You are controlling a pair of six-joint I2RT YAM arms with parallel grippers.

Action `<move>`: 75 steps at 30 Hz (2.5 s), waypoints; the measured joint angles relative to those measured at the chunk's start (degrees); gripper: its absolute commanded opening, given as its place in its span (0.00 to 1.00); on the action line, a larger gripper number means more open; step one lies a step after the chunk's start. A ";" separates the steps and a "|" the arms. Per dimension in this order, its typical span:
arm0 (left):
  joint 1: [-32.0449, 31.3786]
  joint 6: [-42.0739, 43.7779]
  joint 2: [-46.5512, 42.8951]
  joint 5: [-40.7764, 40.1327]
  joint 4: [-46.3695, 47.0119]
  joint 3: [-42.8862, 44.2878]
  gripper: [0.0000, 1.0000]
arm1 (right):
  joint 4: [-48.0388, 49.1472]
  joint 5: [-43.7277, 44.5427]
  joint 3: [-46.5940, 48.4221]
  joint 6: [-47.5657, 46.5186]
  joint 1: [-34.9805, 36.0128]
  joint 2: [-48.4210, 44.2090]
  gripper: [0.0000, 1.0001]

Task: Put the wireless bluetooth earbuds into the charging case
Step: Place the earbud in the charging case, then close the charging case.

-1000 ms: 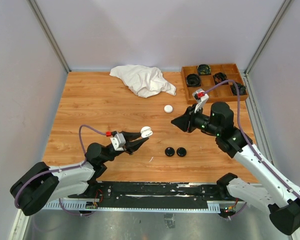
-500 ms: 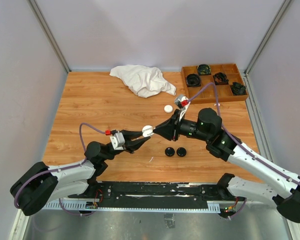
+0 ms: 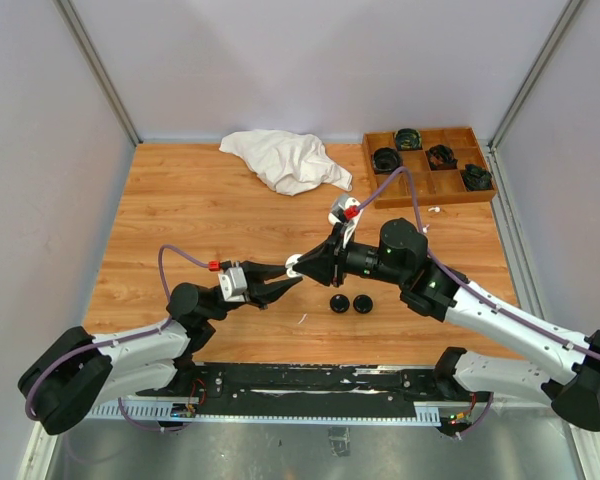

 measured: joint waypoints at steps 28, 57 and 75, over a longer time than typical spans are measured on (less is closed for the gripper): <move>0.13 -5.01 -0.52 -0.09 2.49 0.00 0.00 | 1.90 1.09 0.11 -0.63 0.63 0.52 0.28; 0.35 -6.05 0.46 2.01 0.50 -0.02 0.00 | -16.61 4.42 9.86 -11.43 0.63 0.72 0.67; 0.35 -8.22 -2.34 4.81 -4.48 0.00 0.00 | -27.06 -4.20 15.19 -20.55 0.63 8.28 0.89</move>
